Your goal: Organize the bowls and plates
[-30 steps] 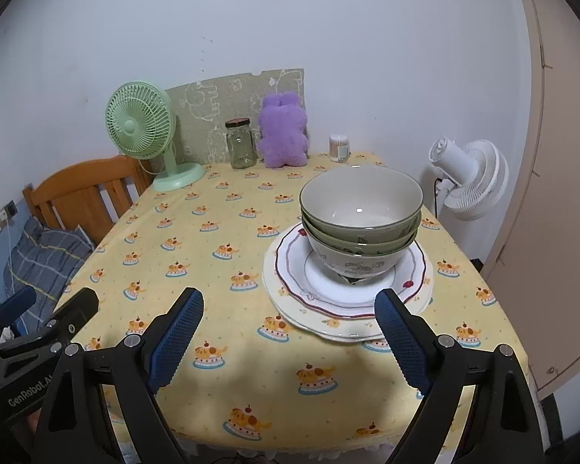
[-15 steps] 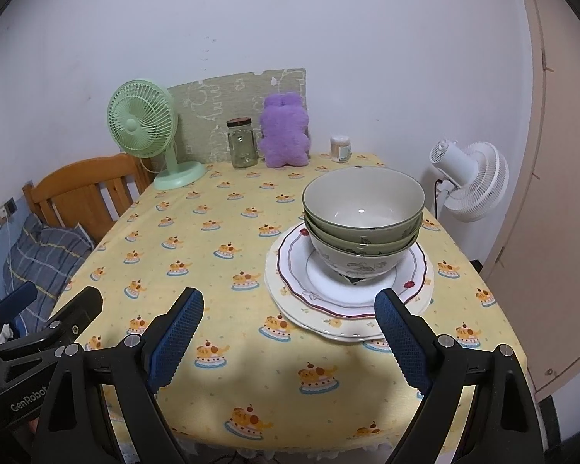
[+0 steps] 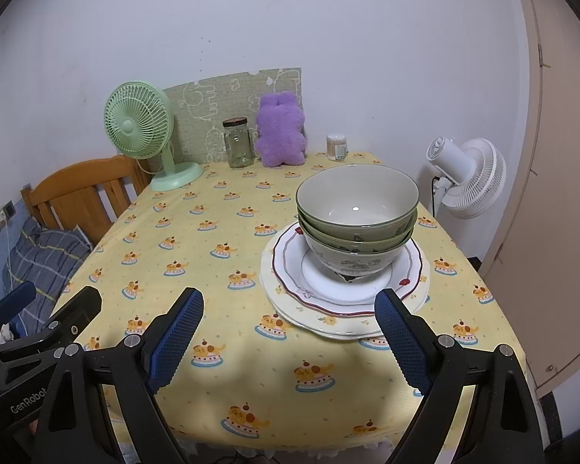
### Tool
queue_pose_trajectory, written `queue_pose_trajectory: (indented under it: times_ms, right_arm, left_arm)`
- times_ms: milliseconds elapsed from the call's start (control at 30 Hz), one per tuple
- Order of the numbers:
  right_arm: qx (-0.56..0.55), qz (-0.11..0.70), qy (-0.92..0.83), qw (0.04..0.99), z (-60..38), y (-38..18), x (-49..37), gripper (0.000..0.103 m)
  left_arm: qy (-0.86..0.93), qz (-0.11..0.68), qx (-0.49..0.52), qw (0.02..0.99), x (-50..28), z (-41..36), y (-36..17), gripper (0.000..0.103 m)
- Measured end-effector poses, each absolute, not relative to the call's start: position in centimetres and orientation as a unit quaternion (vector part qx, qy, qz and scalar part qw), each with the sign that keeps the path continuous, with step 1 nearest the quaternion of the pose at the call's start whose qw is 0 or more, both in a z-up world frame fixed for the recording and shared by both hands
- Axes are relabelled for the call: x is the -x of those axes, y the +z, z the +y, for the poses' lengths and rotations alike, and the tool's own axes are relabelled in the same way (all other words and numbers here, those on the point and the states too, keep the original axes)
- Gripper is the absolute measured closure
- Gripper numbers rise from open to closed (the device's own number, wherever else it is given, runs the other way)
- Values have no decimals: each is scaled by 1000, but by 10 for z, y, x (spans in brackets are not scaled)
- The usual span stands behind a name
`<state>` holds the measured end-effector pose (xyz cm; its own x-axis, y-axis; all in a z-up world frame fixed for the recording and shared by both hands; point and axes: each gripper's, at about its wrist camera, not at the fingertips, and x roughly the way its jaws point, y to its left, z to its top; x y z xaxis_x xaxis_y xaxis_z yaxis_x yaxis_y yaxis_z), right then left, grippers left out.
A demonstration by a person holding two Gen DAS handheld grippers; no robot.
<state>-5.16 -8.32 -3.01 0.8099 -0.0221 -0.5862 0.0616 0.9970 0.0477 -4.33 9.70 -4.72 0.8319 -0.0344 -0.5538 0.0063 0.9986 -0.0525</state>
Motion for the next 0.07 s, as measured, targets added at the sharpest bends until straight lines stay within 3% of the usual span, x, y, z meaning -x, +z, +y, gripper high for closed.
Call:
queue_pose_trajectory:
  times_ms: [67]
  right_arm:
    - [-33,308,-23,950,-84,-30,51,11]
  left_arm:
    - [-12,289,24,957,44,96,-47,0]
